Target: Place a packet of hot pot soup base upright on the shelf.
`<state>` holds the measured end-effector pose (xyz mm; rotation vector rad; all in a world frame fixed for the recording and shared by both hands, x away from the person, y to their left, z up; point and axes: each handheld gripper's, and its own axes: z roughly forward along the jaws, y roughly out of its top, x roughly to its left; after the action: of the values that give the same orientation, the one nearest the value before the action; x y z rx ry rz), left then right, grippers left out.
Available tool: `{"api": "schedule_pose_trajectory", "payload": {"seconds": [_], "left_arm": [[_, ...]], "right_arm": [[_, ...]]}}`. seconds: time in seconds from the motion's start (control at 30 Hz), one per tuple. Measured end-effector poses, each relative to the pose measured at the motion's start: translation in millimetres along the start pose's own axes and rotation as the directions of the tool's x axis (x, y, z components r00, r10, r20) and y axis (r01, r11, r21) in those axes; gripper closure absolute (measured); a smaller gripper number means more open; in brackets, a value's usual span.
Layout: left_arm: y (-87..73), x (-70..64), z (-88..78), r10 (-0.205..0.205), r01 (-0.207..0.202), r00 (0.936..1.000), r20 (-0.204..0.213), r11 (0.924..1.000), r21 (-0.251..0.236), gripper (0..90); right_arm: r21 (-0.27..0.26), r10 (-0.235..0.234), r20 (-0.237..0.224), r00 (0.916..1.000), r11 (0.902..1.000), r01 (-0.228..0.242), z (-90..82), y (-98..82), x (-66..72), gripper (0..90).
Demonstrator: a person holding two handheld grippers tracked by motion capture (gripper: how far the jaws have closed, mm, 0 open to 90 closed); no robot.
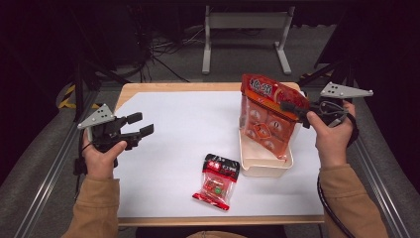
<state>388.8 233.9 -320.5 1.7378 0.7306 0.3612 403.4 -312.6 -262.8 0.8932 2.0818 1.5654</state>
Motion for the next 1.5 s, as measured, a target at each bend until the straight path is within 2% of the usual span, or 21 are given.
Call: {"api": "schedule_pose_trajectory", "payload": {"seconds": [0.3,0.37,0.43,0.57,0.8,1.23,1.4,1.5], "left_arm": [[-0.6,-1.5,2.4,-0.006,0.006,1.0,0.003,1.0,0.001,33.7],[-0.5,-1.2,3.3,0.003,-0.003,1.0,0.002,1.0,0.003,33.7],[-0.8,-2.2,4.0,-0.006,0.006,1.0,0.007,1.0,0.005,33.6],[-0.4,-1.4,3.2,0.002,-0.002,1.0,0.003,1.0,0.001,33.6],[-1.0,-1.6,2.6,-0.006,0.006,1.0,0.005,1.0,0.001,33.4],[-0.4,-3.1,8.8,0.009,-0.009,0.9998,0.015,0.9999,0.014,32.7],[-0.3,-3.2,12.8,0.014,-0.014,0.9997,0.02,0.9998,0.017,32.7],[-1.0,-3.7,18.1,0.015,-0.015,0.9993,0.034,0.9998,0.011,32.6]], "right_arm": [[-0.014,0.031,-0.001,0.9995,0.9994,-0.031,-0.9,-9.9,-3.9,90.0],[-0.014,0.038,-0.004,0.9993,0.9992,-0.038,-0.7,-12.4,-5.1,90.0],[-0.015,0.037,-0.005,0.9993,0.9992,-0.037,-0.1,-14.4,-6.1,90.0],[-0.002,0.041,-0.01,0.9991,0.9991,-0.041,4.0,-20.5,-7.1,90.0],[0.023,0.057,-0.024,0.9981,0.9981,-0.056,18.0,-37.2,-9.7,90.0],[0.036,0.062,-0.037,0.9974,0.9975,-0.061,19.1,-46.3,-9.2,90.0],[0.034,0.062,-0.01,0.998,0.9975,-0.062,13.7,-52.2,-9.0,90.0],[0.02,0.09,-0.016,0.9958,0.9957,-0.09,11.0,-57.9,-12.0,90.0]]}}
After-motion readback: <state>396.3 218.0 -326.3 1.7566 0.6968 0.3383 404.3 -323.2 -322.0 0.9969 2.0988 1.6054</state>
